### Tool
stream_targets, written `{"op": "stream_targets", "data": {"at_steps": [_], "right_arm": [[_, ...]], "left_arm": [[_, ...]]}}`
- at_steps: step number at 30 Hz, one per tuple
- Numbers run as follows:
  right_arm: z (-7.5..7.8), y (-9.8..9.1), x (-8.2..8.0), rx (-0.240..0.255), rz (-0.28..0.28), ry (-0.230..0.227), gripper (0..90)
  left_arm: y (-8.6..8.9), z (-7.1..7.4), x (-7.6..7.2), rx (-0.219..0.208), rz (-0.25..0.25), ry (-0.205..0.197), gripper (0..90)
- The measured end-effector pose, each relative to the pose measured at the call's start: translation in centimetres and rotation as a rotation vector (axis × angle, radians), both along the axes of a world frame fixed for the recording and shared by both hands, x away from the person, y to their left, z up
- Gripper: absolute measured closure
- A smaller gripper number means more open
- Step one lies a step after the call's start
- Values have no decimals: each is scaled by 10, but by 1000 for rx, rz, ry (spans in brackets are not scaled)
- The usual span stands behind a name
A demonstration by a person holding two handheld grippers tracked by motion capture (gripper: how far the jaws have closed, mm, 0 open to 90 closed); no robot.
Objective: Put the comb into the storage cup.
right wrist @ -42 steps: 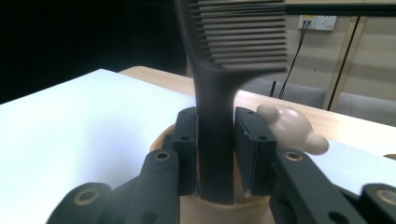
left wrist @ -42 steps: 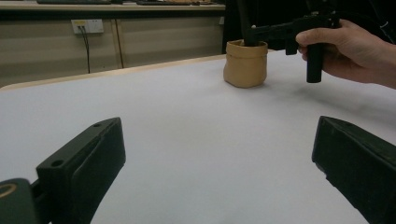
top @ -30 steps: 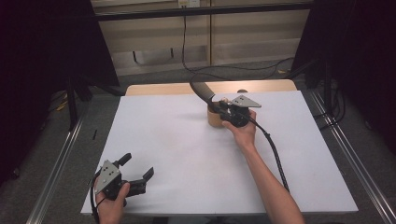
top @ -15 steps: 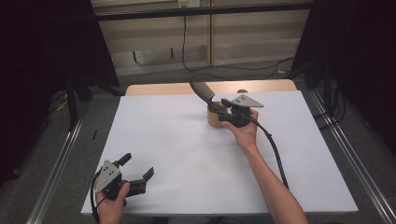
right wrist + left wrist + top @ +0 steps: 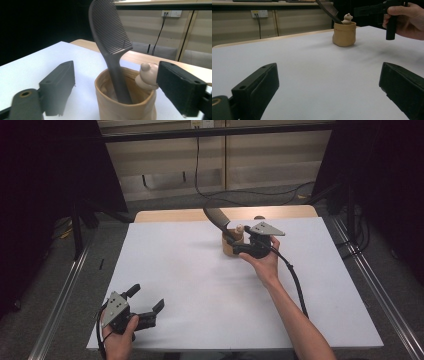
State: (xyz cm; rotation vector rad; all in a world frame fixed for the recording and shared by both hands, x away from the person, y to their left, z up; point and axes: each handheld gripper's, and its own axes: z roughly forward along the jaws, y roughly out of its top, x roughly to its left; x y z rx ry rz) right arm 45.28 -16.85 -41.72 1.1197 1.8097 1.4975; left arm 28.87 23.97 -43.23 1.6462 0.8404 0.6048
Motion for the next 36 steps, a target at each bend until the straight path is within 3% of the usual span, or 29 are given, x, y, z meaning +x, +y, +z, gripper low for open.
{"op": "stream_targets", "data": {"at_steps": [5, 12, 23, 26, 36], "right_arm": [[1, -7, -4, -4, -27, 12, 45], [6, -16, -13, -9, -64, -17, 3], [12, -28, -24, 2, -81, -23, 5], [12, -31, -26, -17, -96, -25, 10], [15, -44, -37, 10, -137, -44, 14]], "left_arm": [[0, 0, 0, 4, -1, 0, 28], [0, 0, 1, 7, 7, 0, 28], [2, -1, 2, 11, 24, 9, 28], [2, -1, 2, 9, 30, 7, 28], [-3, -2, 1, 13, 28, 0, 29]]}}
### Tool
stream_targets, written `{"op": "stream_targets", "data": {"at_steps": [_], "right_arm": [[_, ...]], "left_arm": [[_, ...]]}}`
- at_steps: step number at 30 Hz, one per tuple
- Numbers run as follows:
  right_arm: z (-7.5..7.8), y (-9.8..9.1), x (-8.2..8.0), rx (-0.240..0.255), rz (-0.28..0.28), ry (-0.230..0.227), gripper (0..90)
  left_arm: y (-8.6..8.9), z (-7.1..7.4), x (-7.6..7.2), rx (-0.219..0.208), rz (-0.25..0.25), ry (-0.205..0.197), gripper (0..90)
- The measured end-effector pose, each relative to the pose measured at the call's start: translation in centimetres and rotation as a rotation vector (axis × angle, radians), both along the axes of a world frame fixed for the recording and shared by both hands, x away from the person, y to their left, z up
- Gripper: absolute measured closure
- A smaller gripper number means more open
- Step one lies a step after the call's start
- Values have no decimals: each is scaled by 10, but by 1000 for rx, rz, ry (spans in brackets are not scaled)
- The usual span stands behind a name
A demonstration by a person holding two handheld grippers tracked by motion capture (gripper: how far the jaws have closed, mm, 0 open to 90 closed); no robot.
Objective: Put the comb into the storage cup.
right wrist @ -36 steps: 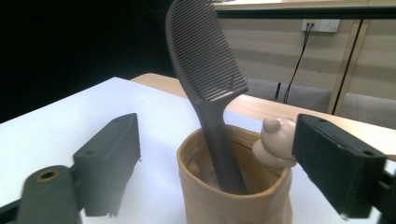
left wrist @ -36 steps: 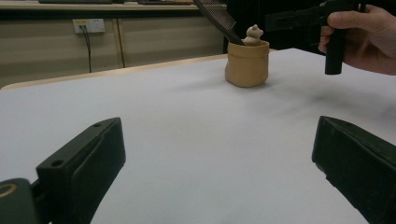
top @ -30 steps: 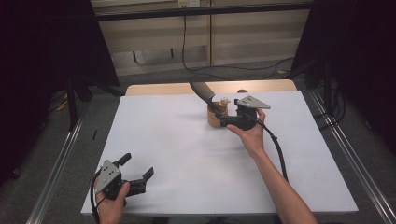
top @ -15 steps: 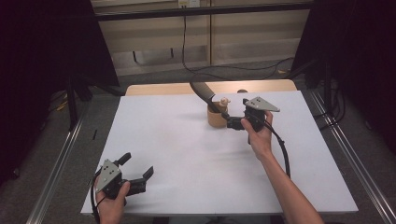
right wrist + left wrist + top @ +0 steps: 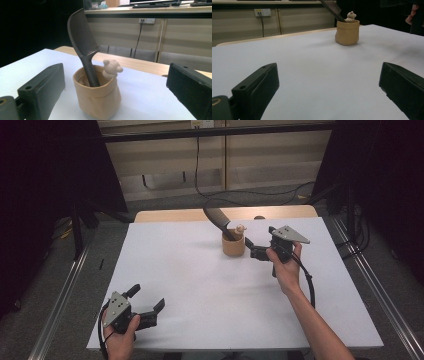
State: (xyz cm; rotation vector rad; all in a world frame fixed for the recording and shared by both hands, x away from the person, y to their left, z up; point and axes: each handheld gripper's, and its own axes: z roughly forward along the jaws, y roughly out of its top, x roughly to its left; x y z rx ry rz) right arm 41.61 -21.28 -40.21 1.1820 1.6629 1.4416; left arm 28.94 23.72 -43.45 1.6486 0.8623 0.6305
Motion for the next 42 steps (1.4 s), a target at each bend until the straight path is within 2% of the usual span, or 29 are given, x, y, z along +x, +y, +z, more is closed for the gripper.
{"op": "stream_targets", "data": {"at_steps": [3, 5, 7, 12, 19, 26, 34, 42], "right_arm": [[1, -4, -4, -19, -9, -13, 11], [1, -4, -5, -21, -4, -20, 6], [2, -6, -7, -45, -11, -22, 6], [4, -8, -14, -51, -14, -31, 6], [6, -13, -26, -72, -46, -53, 6], [7, -19, -40, -34, -43, -64, 4], [6, -24, -53, -31, -47, -64, 4], [-1, -30, -66, -29, -65, -78, 3]], "left_arm": [[2, -1, 1, -1, -2, 6, 29], [3, 0, 0, -9, 6, -2, 29], [4, 1, -1, -14, 18, -15, 29], [5, 1, 1, -21, 17, -9, 29], [6, 2, -1, -24, 16, -9, 29], [7, 3, 0, -28, 26, -12, 36], [6, 3, 0, -39, 29, -13, 36], [6, 3, -1, -48, 34, -14, 36]]}}
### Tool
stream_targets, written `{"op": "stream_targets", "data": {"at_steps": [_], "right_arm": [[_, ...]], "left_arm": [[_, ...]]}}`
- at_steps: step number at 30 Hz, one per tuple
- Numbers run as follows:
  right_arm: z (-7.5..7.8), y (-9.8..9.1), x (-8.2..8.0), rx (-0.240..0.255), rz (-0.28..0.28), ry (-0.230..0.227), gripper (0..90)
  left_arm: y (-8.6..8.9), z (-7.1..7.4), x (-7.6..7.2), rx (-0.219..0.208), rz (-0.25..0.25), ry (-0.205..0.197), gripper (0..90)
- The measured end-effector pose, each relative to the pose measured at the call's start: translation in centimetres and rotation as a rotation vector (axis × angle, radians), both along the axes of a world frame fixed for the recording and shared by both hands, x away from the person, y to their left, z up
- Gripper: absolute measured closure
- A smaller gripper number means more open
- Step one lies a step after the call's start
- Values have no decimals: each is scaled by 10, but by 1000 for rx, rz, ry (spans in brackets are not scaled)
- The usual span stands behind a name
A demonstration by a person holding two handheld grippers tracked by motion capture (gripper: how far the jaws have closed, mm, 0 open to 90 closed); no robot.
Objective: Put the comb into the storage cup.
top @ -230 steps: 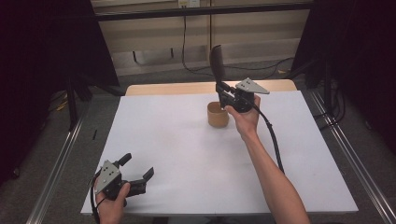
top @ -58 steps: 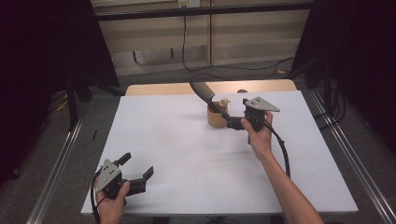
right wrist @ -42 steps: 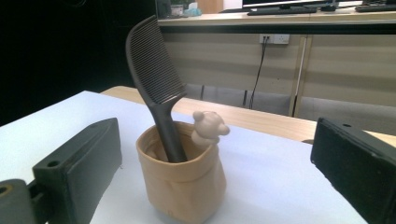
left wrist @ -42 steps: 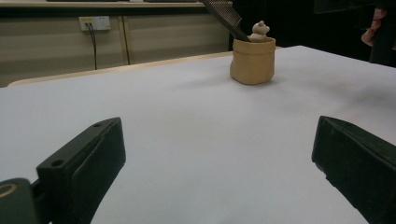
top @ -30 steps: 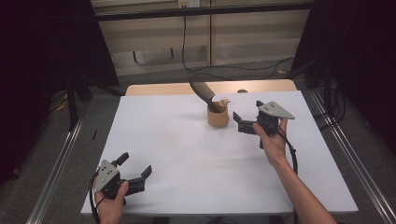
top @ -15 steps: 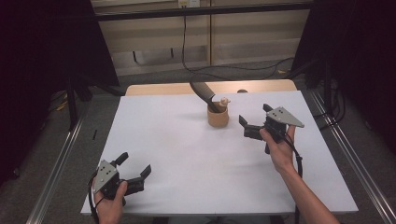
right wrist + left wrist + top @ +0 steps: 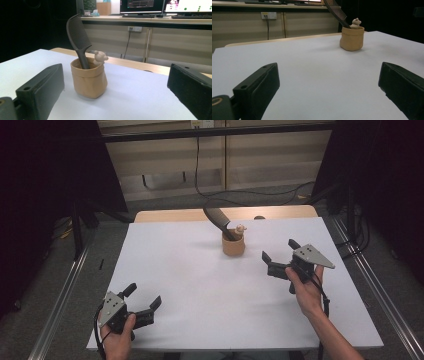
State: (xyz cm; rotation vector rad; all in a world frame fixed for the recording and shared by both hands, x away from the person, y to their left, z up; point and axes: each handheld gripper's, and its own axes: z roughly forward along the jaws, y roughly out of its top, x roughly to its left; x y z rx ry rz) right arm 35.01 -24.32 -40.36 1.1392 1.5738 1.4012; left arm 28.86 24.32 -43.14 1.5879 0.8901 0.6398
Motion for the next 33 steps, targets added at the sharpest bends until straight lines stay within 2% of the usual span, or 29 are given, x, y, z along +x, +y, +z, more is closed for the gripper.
{"op": "stream_targets", "data": {"at_steps": [18, 24, 33], "right_arm": [[-3, -25, -36, -15, -38, -8, 3], [-4, -29, -47, -27, -48, -13, 2], [-9, -35, -62, -31, -56, -10, 2]], "left_arm": [[-2, 1, -2, -2, -14, -4, 35], [-2, 1, -3, -16, -11, -3, 35], [-2, 1, -4, -3, -2, -7, 35]]}}
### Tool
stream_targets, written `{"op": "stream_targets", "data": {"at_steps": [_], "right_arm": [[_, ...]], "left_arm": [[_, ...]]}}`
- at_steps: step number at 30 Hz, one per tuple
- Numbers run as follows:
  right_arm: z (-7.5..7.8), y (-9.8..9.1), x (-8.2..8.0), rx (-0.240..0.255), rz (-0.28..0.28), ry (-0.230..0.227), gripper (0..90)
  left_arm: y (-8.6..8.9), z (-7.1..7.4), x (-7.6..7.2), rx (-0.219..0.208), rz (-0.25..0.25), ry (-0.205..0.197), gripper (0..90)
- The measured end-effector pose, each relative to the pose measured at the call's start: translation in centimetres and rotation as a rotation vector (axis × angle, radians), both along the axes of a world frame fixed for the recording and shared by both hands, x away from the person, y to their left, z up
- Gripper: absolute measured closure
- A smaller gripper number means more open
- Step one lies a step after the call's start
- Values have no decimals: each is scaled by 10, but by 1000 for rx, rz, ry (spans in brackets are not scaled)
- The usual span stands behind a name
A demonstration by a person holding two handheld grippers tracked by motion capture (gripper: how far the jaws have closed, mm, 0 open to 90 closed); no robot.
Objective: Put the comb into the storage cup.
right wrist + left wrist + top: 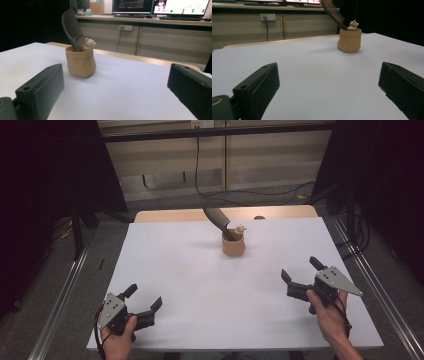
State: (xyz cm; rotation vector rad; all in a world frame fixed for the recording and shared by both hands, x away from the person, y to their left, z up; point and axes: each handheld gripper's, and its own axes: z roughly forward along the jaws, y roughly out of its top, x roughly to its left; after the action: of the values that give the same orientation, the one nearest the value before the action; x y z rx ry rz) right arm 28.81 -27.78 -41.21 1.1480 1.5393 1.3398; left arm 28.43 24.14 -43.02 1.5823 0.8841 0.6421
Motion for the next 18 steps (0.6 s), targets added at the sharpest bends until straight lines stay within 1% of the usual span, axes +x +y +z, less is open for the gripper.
{"op": "stream_targets", "data": {"at_steps": [4, 9, 11, 12, 16, 17, 18], "right_arm": [[1, -5, -7, 2, -11, -7, 1], [-5, -9, -18, -12, -10, 6, 0], [-4, -11, -20, -13, -5, 4, 0], [-3, -12, -21, -17, -12, -2, 0], [-4, -15, -25, -33, -11, 10, 0], [-6, -16, -26, -40, -12, 16, 0], [-8, -17, -29, -35, -16, 20, 0]], "left_arm": [[0, 1, -1, 0, 3, -3, 35], [0, 1, -1, -7, 6, -6, 35], [0, 1, -2, -7, 5, -4, 35], [0, 1, -2, -8, 3, -2, 34], [-2, 0, -2, -4, -1, -4, 30], [-2, 0, -3, -4, 4, -4, 29], [-2, 0, -3, -7, 11, -4, 25]]}}
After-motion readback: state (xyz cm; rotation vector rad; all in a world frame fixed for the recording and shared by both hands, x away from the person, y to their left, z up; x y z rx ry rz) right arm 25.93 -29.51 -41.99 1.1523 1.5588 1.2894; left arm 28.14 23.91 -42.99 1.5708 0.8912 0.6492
